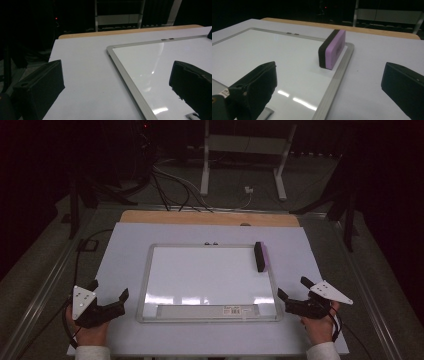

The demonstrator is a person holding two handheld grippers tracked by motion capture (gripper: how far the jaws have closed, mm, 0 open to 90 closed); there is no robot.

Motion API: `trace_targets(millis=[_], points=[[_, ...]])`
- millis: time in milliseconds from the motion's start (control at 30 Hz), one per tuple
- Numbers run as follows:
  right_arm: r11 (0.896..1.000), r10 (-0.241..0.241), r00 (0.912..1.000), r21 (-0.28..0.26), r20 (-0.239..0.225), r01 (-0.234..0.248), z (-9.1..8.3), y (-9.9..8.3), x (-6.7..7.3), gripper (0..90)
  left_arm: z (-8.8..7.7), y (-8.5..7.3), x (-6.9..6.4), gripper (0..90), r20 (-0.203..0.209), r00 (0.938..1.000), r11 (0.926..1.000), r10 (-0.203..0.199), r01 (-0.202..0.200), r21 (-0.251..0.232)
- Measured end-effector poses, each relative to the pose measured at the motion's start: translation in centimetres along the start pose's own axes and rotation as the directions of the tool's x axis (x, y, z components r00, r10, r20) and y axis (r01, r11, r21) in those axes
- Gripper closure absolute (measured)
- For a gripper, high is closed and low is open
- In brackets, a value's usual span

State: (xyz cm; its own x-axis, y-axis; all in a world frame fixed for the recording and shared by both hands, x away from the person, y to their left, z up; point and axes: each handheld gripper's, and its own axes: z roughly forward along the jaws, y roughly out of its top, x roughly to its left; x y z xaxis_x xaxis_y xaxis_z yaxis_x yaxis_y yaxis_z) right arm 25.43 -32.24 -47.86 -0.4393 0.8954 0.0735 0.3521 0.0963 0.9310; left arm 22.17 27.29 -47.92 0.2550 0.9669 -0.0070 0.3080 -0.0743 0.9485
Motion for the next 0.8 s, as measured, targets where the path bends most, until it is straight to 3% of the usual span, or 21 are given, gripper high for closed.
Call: trace_targets(millis=[367,800], points=[[1.000,-0.009,0.9998,-0.014,0.017,0.009,-0.32,-0.22,-0.03,0.7,-0.05,-0.20,0.06,0.5,0.019,0.9998,1.0000,-0.002,0.002,-0.003],[0.999,-0.024,0.9994,-0.023,0.024,0.024,-0.42,-0.42,0.07,0.7,-0.21,-0.49,0.12,0.5,0.010,0.9999,1.0000,-0.001,0.001,-0.002]])
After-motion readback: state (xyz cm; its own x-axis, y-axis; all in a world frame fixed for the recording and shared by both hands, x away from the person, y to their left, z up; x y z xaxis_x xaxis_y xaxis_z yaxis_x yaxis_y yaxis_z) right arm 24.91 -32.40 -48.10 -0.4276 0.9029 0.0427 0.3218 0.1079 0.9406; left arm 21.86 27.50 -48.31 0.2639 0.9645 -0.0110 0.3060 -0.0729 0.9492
